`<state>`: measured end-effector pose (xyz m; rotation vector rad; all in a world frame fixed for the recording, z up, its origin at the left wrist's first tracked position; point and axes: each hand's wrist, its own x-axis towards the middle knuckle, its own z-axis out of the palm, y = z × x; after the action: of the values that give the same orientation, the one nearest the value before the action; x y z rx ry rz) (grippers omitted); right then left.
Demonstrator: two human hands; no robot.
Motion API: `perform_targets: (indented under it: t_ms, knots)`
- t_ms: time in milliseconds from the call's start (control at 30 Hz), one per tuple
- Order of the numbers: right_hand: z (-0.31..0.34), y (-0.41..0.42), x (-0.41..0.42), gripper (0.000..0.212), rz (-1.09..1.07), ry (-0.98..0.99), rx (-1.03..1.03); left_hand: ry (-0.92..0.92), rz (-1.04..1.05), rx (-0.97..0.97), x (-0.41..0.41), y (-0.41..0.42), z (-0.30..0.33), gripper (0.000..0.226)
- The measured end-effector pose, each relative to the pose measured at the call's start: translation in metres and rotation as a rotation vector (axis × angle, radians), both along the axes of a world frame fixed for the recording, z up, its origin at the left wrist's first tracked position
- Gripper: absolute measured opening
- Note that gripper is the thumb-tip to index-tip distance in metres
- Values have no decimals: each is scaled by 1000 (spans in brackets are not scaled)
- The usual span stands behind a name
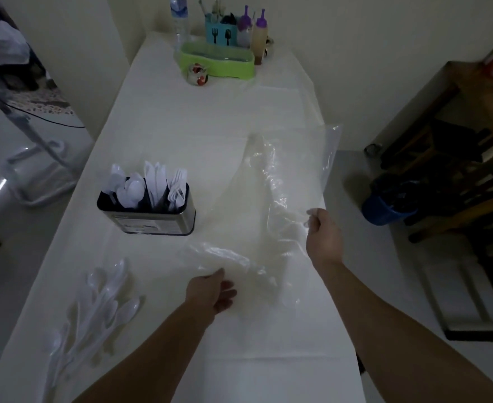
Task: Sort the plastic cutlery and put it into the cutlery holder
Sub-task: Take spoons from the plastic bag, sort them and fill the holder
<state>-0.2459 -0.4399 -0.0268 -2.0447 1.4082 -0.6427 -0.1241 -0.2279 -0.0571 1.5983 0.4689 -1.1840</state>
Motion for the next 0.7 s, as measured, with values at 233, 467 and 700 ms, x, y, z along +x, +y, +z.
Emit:
perform_targets:
  t_ms: [233,467,700]
  knots:
    - [-10,-59,34,23,-6,-113,87,101,68,-101,9,-40,-5,12]
    - [-27,-95,61,70,-61,380,198,182,225,-166,4,-71,-14,7]
    - [-58,-12,49,53,472,575,-68,72,92,-30,-4,-75,-15,29]
